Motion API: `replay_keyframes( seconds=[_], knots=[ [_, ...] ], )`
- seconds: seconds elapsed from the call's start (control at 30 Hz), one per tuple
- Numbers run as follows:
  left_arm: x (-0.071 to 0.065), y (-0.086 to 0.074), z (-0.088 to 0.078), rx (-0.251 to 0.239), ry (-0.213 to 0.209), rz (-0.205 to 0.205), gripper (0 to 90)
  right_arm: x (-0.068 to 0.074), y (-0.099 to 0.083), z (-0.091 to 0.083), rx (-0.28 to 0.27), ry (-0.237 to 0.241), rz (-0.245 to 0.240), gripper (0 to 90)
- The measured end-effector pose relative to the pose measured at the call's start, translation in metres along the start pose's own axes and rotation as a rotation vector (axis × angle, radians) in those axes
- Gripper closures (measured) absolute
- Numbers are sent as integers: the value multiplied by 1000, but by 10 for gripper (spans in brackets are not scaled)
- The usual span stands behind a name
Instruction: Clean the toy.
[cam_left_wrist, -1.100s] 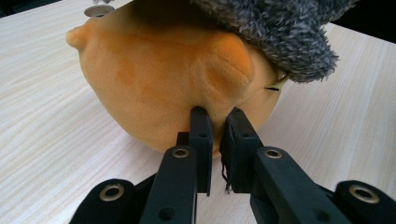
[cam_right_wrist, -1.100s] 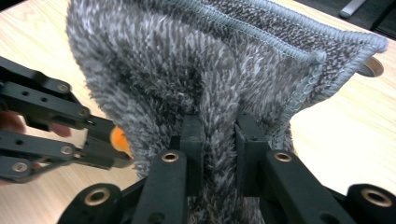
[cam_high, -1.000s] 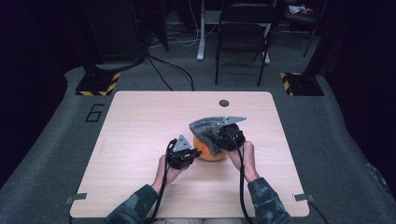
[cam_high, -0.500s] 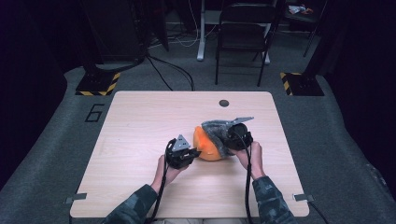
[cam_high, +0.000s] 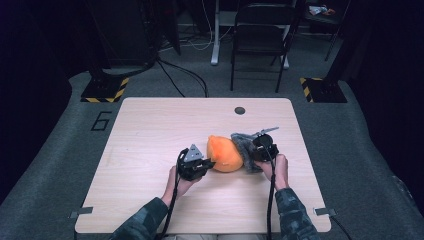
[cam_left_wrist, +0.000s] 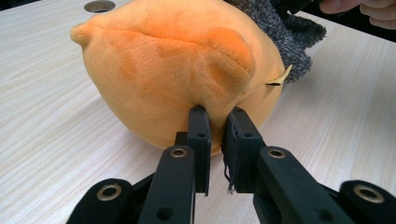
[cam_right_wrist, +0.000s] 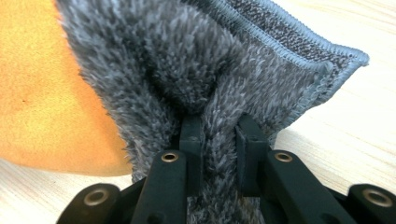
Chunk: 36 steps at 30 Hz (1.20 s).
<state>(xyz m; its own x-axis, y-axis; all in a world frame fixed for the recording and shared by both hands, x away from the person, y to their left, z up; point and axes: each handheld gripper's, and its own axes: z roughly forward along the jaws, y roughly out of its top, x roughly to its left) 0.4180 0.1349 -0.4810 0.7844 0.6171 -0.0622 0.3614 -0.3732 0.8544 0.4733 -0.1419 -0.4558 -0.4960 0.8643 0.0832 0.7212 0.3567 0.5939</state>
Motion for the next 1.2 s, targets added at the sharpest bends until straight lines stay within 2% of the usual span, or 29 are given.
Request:
replay_keyframes(
  seconds=[0.07,0.2,0.23,0.3,0.43,0.5,0.57,0.6,0.63,0.73,0.83,1.2],
  knots=[
    [0,-1,0,-12,-6,-11,811,-1,3,-7,-13,-9,-7,768],
    [2,-1,0,-10,-13,0,809,5,13,-29,-97,17,-3,769],
    [2,-1,0,-9,-13,3,809,9,15,-34,-118,25,-19,769],
    [1,-1,0,-12,-15,6,809,20,20,-41,-145,48,-42,768],
    [-2,0,0,-19,-12,29,808,49,28,-46,-174,87,-134,767],
    [-4,0,0,-20,-9,37,808,63,29,-45,-171,91,-164,765],
    [-4,-1,0,-16,-13,42,808,71,29,-40,-169,97,-196,764],
    [-4,-1,1,-12,-10,46,808,73,29,-37,-154,85,-206,764],
    [-4,-1,1,-9,-9,46,808,74,28,-33,-151,73,-201,763],
    [-4,-1,1,-10,-6,42,809,69,27,-31,-147,80,-183,763],
    [-3,-2,1,-10,-4,38,810,65,26,-30,-127,54,-185,762],
    [-1,-2,1,-6,-3,29,808,30,17,-17,-48,26,-100,761]
  ],
)
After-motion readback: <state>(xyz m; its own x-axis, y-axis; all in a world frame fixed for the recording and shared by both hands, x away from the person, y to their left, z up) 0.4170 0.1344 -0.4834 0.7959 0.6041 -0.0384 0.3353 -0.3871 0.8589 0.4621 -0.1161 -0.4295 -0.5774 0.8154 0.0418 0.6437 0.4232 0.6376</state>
